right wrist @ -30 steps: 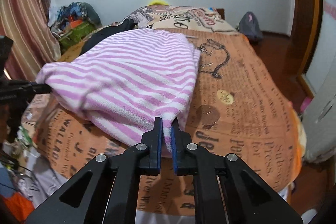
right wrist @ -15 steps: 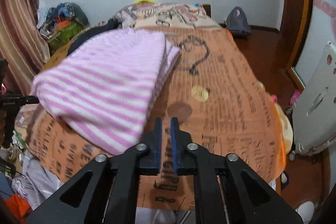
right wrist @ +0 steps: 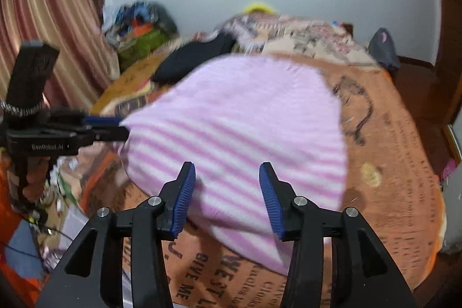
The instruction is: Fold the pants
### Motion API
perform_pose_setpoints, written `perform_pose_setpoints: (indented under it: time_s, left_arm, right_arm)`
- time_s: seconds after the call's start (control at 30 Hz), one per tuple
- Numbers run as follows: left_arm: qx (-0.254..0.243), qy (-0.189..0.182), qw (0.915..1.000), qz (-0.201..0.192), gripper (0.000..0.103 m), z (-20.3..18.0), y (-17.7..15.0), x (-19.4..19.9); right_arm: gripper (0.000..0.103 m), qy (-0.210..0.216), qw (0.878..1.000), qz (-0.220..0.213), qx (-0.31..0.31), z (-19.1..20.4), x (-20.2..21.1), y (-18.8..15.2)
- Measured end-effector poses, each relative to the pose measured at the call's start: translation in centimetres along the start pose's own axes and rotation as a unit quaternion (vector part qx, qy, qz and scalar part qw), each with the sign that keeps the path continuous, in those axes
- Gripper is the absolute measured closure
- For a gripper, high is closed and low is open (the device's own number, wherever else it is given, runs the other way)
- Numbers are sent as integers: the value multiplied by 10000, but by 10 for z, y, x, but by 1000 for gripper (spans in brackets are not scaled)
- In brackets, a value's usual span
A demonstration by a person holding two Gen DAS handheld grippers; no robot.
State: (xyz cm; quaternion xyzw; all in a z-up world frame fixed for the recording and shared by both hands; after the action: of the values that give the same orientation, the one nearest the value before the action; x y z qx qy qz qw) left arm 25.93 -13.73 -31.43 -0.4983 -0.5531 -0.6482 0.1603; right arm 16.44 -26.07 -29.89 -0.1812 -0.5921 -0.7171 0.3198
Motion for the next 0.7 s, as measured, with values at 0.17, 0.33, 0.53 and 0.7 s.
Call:
perform_pose_setpoints:
  time_s: [0.17,0.33,0.53,0.7]
  left_arm:
    - [-64,18,9994,339,52,6,-20,-6]
    - [83,83,9997,191,52,19,-11,14]
    - [164,162,9990,-382,42,27,35,35]
    - [124,125,9984,-537,32,25,74,20]
  right_arm:
    - [57,111,9998,98,-106,-12,6,-12]
    - [55,-136,9995,289,-55,-30,23,-12]
    - [48,-678,9976,-153,-21,-58,47,15]
    - [46,-718,9968,-342,-85,-76,41,42]
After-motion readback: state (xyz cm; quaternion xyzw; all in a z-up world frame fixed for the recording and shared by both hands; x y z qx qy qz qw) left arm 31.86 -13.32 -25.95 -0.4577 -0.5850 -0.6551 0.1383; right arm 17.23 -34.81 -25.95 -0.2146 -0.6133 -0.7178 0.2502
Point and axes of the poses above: each gripper's, at about its wrist camera, not at the fingertips, and x roughly against the way its jaws point, z to its left, y to its top, the point moved 5 cm from there along -x, roughly the way its jaws point, and after that the axes turned 4 degrees about -z, right-handed, at the moved point
